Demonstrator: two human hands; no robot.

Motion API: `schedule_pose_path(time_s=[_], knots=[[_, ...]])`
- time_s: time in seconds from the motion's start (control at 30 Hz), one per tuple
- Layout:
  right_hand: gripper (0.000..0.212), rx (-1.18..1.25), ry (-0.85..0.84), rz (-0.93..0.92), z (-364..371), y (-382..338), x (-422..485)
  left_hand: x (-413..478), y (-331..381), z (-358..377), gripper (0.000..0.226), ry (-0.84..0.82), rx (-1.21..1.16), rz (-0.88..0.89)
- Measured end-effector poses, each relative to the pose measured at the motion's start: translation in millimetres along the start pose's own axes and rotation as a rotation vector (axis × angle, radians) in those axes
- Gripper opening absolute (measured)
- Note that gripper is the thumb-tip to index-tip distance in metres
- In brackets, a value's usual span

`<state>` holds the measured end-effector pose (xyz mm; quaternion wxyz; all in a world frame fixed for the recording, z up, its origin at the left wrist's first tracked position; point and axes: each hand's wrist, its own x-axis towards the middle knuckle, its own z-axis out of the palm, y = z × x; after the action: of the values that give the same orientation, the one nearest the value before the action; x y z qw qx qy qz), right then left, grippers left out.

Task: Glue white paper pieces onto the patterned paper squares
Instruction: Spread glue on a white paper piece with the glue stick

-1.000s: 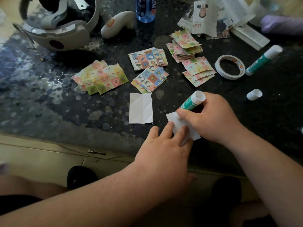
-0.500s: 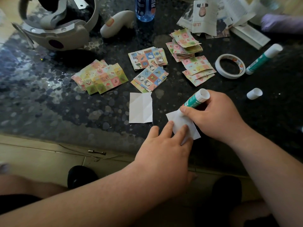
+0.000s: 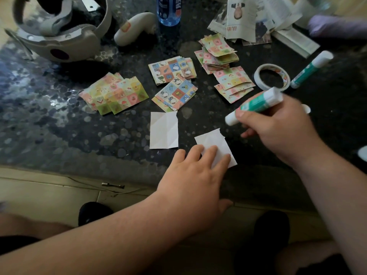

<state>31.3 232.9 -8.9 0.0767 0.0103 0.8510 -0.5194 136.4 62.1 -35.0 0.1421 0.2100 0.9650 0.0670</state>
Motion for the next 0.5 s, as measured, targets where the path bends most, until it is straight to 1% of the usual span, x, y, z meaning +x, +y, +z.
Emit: schedule_pose_path(time_s=[0.07,0.13,0.27,0.5], knots=[[0.013,-0.100,-0.069,-0.006,8,4,-3,1,2,0,0.086,-0.013,0.016,-0.018],[0.012,-0.219,-0.107,-0.050,16,9,-7,1,3,-1,0.086,-0.028,0.033,-0.017],[0.013,-0.358,-0.104,-0.076,21,10,-8,1,3,-3,0.085,-0.034,0.033,-0.011],[0.017,-0.425,-0.099,-0.045,21,6,-7,0,2,-2,0.085,-0.049,0.033,-0.013]])
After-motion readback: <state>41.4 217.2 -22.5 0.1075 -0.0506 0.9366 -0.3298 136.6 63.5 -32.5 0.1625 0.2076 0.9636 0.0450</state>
